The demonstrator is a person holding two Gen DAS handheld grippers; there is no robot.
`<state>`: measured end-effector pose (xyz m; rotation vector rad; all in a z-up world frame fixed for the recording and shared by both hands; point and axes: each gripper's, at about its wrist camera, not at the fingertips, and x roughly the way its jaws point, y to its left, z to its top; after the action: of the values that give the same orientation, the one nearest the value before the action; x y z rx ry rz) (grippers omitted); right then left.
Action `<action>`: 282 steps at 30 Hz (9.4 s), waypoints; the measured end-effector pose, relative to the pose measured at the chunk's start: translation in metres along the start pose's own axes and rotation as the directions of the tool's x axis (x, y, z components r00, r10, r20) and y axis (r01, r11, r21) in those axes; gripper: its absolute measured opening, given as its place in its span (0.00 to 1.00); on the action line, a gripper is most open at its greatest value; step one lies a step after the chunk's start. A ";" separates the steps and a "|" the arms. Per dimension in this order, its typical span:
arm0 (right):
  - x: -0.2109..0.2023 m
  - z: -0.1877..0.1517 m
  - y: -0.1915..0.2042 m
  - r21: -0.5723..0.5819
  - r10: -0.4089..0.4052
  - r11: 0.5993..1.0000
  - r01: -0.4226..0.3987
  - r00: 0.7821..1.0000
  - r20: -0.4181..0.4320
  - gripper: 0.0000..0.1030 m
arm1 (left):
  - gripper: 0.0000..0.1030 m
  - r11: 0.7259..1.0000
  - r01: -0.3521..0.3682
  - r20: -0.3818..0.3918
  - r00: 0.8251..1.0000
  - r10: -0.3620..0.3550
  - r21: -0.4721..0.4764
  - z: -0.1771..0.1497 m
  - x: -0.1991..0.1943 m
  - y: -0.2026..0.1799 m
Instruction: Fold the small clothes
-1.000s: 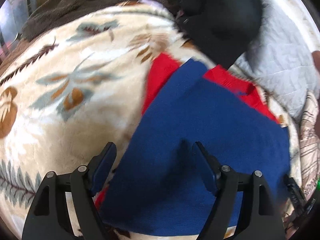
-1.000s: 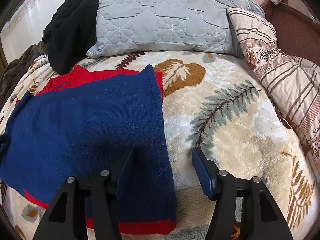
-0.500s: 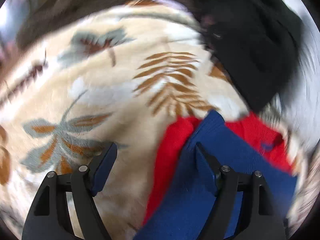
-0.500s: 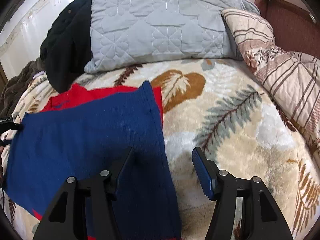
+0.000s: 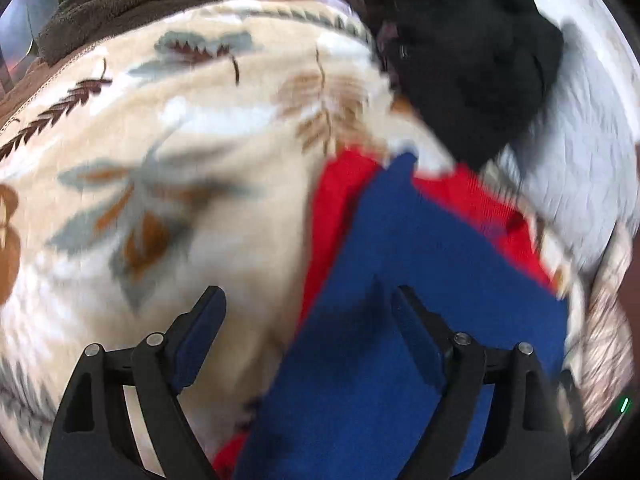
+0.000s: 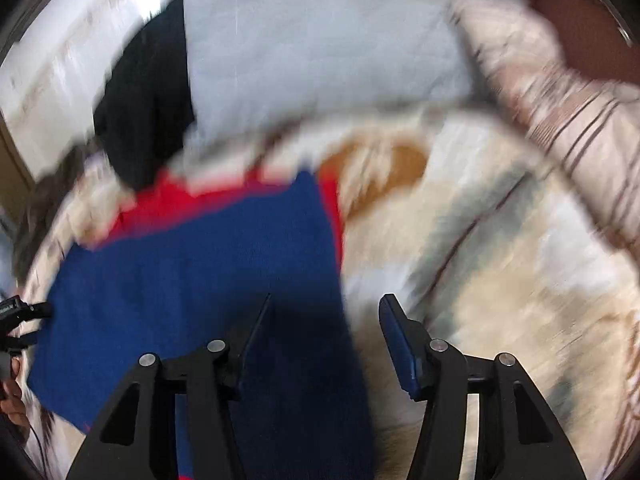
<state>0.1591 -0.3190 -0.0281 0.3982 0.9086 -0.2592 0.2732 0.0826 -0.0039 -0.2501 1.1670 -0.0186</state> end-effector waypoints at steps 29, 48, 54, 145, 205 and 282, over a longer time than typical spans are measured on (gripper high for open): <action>-0.045 -0.061 0.125 -0.267 0.029 0.963 -0.018 0.999 0.038 0.59 | 0.84 0.999 0.038 0.002 0.999 -0.038 0.017 -0.031 -0.019 0.021; -0.045 -0.137 0.314 -0.777 0.145 0.624 -0.079 0.989 0.015 0.72 | 0.84 0.952 0.259 0.035 0.966 -0.256 -0.162 -0.004 -0.044 0.085; -0.030 -0.146 0.342 -0.838 0.083 0.536 0.108 0.980 0.179 0.68 | 0.84 0.910 0.349 -0.043 0.929 -0.367 -0.224 0.011 -0.025 0.090; -0.039 -0.074 -0.065 0.642 0.515 0.599 -0.478 0.844 0.147 0.18 | 0.35 0.906 0.342 -0.401 0.888 -0.225 0.249 -0.048 0.039 -0.348; -0.036 -0.016 -0.060 0.124 0.296 0.950 -0.287 0.954 -0.056 0.08 | 0.71 0.953 0.204 -0.123 0.976 -0.180 0.225 -0.139 -0.015 -0.179; 0.028 0.045 -0.071 0.206 0.507 0.849 -0.486 0.860 -0.061 0.77 | 0.87 0.862 0.498 -0.285 0.816 -0.502 -0.095 -0.068 0.051 -0.170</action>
<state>0.1804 -0.4040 -0.0413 0.8130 0.8618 0.1640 0.2510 -0.1029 -0.0403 -0.5822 1.3765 -0.5320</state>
